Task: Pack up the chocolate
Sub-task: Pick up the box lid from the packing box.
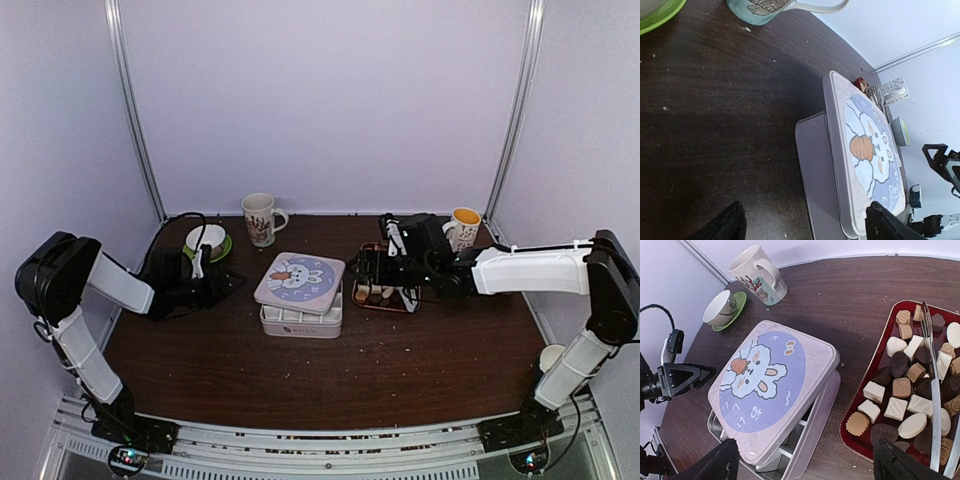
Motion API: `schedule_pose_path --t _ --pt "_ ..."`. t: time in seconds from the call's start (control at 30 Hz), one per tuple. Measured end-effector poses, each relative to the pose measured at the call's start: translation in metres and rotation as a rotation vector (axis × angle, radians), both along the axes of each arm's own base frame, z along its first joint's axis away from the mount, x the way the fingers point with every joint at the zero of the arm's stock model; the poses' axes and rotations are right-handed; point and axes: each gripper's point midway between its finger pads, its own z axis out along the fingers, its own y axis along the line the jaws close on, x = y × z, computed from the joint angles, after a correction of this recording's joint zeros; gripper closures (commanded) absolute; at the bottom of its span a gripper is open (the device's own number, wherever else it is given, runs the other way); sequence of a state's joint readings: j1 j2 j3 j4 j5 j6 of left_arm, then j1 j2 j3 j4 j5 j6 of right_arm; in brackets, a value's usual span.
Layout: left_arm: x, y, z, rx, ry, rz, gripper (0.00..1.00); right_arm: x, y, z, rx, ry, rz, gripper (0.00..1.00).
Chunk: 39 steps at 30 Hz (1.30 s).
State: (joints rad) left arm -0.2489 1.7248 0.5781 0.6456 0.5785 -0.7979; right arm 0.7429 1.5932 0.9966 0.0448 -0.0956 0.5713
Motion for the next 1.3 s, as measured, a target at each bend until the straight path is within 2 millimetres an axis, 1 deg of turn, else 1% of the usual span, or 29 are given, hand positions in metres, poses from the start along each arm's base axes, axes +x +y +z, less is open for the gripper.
schedule_pose_path --t 0.27,0.43,0.67,0.9,0.97,1.1,1.2,1.3 --pt "0.003 -0.003 0.008 -0.024 -0.022 -0.004 0.16 -0.003 0.001 -0.002 -0.008 0.005 -0.001 0.07" --pt "0.002 -0.003 0.008 -0.029 -0.017 -0.005 0.17 -0.007 0.006 -0.002 -0.009 0.004 0.011 0.07" --pt "0.001 -0.006 0.008 -0.032 -0.015 -0.010 0.18 -0.006 0.005 -0.002 -0.012 0.001 0.005 0.07" --pt "0.005 -0.016 0.016 -0.051 -0.026 -0.041 0.19 -0.006 0.005 -0.002 -0.010 0.002 -0.003 0.07" --pt "0.005 -0.021 0.015 -0.060 -0.022 -0.054 0.20 -0.006 0.005 -0.002 -0.007 0.003 -0.004 0.07" --pt "0.002 -0.030 0.006 -0.083 0.007 -0.078 0.23 -0.005 0.004 -0.001 -0.008 -0.002 -0.009 0.07" --pt "0.002 -0.033 0.004 -0.104 0.020 -0.086 0.23 -0.005 0.004 -0.001 -0.008 -0.003 -0.010 0.07" --pt "0.002 -0.035 0.005 -0.125 0.024 -0.092 0.23 -0.004 0.005 -0.002 -0.010 -0.001 -0.009 0.06"
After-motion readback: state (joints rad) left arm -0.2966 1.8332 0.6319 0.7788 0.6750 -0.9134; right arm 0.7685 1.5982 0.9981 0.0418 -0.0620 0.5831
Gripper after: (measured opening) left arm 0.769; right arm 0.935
